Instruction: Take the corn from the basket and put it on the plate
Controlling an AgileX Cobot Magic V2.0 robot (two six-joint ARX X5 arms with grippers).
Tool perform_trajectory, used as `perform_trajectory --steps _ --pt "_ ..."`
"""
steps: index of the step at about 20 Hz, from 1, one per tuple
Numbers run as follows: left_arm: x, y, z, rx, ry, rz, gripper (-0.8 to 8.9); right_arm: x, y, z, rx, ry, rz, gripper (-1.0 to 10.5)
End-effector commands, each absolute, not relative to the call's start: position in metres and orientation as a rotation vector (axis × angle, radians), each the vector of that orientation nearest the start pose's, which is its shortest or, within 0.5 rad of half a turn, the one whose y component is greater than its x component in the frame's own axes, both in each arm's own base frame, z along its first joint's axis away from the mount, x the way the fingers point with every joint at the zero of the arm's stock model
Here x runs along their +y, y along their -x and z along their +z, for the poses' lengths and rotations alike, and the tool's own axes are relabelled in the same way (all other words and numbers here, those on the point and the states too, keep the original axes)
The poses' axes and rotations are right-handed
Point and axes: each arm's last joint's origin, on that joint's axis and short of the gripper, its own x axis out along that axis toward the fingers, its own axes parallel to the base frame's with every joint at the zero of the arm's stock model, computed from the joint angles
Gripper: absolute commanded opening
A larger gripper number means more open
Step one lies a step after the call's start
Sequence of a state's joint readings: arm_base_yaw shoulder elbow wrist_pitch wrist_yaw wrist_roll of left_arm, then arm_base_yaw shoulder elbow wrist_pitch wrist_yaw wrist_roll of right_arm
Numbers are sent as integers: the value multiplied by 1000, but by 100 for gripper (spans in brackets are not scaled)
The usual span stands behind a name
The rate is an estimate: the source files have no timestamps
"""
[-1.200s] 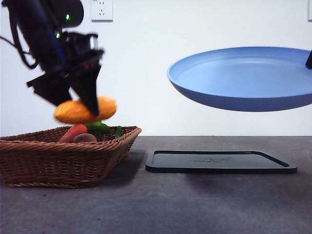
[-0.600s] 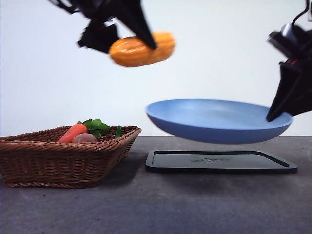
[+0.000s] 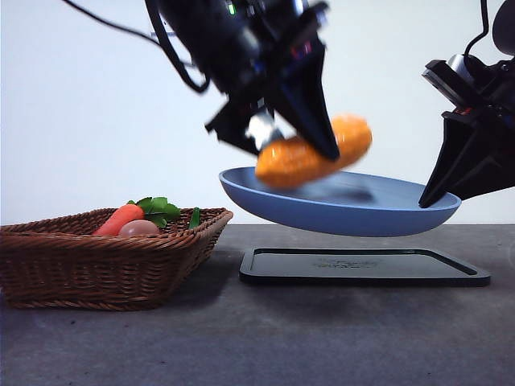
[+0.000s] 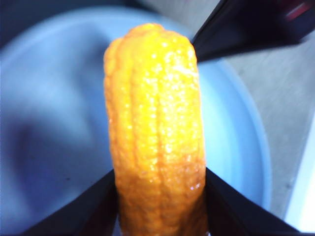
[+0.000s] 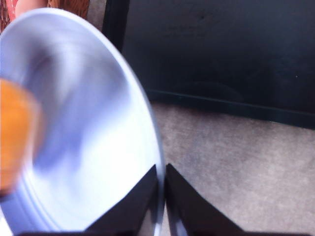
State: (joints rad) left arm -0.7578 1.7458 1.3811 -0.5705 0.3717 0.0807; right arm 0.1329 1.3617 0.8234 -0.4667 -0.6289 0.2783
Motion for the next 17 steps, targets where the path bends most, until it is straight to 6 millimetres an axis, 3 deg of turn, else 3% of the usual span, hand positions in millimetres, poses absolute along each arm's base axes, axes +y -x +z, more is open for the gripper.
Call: perform_trajectory --steps 1,6,11,14,17 --pt "-274 -265 248 930 -276 -1103 180 52 -254 212 1087 -503 568 1" --pt "-276 -266 243 945 -279 -1102 305 52 -254 212 1083 -497 571 1" --pt "-275 -265 245 964 -276 -1097 330 52 -254 212 1079 -494 569 1" --pt "-276 -266 258 966 -276 -1097 330 52 -254 212 1077 -491 560 1" --pt "-277 -267 285 939 -280 -1105 329 52 -255 212 1069 -488 557 1"
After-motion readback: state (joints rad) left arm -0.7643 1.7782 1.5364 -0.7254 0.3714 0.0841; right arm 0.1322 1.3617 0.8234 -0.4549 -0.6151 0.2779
